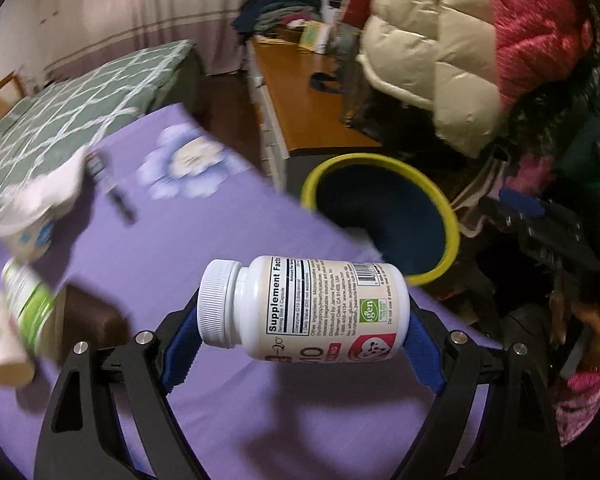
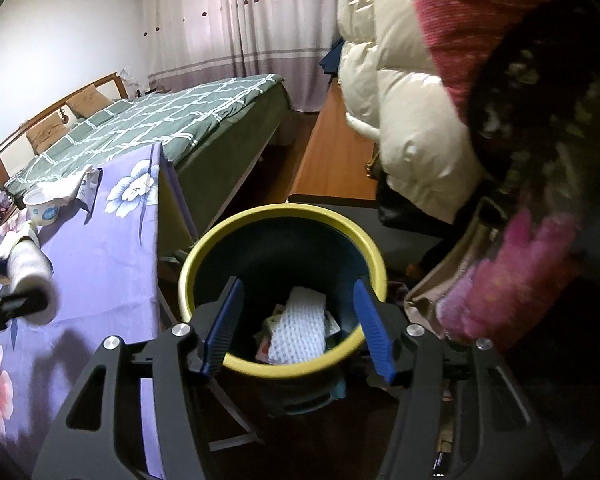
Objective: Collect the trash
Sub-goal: 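Carry the supplement bottle to the bin and open the left gripper, then move the right gripper back over the table toward the tube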
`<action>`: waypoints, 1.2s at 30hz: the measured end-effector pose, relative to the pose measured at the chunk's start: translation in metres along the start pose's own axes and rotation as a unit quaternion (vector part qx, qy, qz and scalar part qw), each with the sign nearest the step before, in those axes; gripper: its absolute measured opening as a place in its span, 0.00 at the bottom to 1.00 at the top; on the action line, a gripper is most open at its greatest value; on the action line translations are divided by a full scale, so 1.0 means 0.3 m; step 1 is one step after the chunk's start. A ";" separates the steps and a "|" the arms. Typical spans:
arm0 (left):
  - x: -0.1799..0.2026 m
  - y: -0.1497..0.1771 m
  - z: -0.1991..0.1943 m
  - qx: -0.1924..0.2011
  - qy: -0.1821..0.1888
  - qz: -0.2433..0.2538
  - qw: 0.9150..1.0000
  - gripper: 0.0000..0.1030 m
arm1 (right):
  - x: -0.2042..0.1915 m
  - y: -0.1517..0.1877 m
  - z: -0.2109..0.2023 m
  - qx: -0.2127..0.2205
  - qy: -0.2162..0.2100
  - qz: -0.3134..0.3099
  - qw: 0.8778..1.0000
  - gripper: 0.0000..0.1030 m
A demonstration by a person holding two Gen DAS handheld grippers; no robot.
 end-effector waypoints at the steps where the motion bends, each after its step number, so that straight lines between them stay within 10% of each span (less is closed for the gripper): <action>1: 0.026 -0.018 0.022 0.000 0.004 0.007 1.000 0.83 | 0.018 0.002 -0.011 0.002 0.004 0.003 1.000 0.54; 22: 0.341 -0.197 0.534 -0.062 0.026 0.078 0.995 0.90 | 0.220 0.058 -0.023 -0.008 0.033 0.043 0.998 0.59; 31: 0.223 -0.245 0.177 0.041 0.005 0.021 0.999 0.95 | 0.147 0.046 -0.025 -0.004 0.013 0.032 0.999 0.61; 36: 0.040 -0.150 -0.139 0.109 -0.065 -0.014 0.992 0.95 | 0.065 0.034 -0.027 -0.003 -0.004 0.015 1.000 0.62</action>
Point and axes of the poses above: each gripper's, at about its wrist camera, not at the fingertips, and z roughly the way its jaws point, x to its right, y to its underside, the point moved 10 cm from there along z, roughly the way its jaws point, and after that the axes turned 9 degrees about x, right-handed, at the moved point
